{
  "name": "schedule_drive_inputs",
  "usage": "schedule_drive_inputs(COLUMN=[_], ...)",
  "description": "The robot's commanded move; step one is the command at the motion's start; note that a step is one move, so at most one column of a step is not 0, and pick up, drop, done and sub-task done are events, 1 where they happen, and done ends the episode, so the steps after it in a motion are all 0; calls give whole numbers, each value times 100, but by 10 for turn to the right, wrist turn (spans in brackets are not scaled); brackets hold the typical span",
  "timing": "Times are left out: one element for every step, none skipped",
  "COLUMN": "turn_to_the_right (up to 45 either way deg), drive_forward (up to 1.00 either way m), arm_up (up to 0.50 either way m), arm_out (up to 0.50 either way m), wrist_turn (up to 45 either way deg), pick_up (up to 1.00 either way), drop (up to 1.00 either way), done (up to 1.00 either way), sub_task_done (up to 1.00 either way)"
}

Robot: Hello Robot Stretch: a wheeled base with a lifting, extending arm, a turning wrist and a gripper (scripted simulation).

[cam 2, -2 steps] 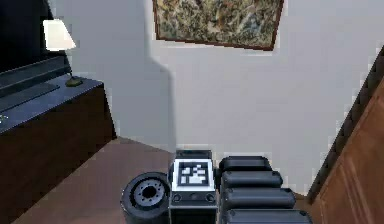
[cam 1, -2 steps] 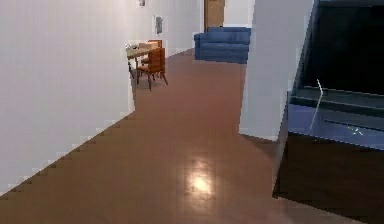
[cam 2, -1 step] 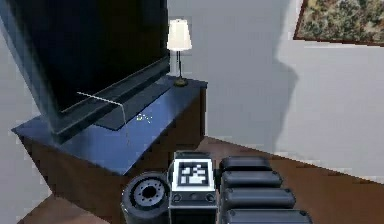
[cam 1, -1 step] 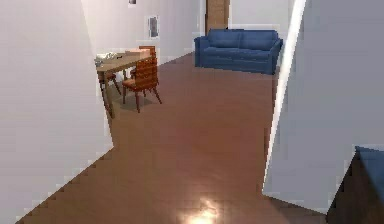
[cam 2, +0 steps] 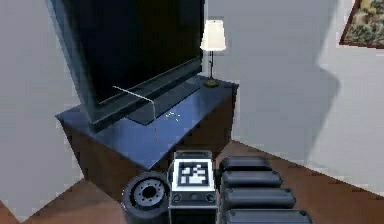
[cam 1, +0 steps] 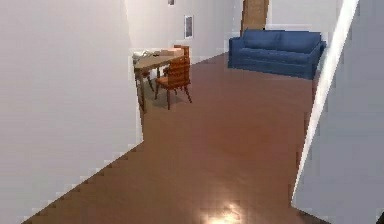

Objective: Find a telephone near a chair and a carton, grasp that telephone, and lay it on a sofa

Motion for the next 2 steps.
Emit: schedule_drive_inputs(turn_to_the_right=[0,180], drive_forward=[20,0], arm_up=[0,0], arm_out=[0,0], wrist_turn=[0,0], pick_up=[0,0], drop=[0,0], done=[0,0], sub_task_done=[0,0])
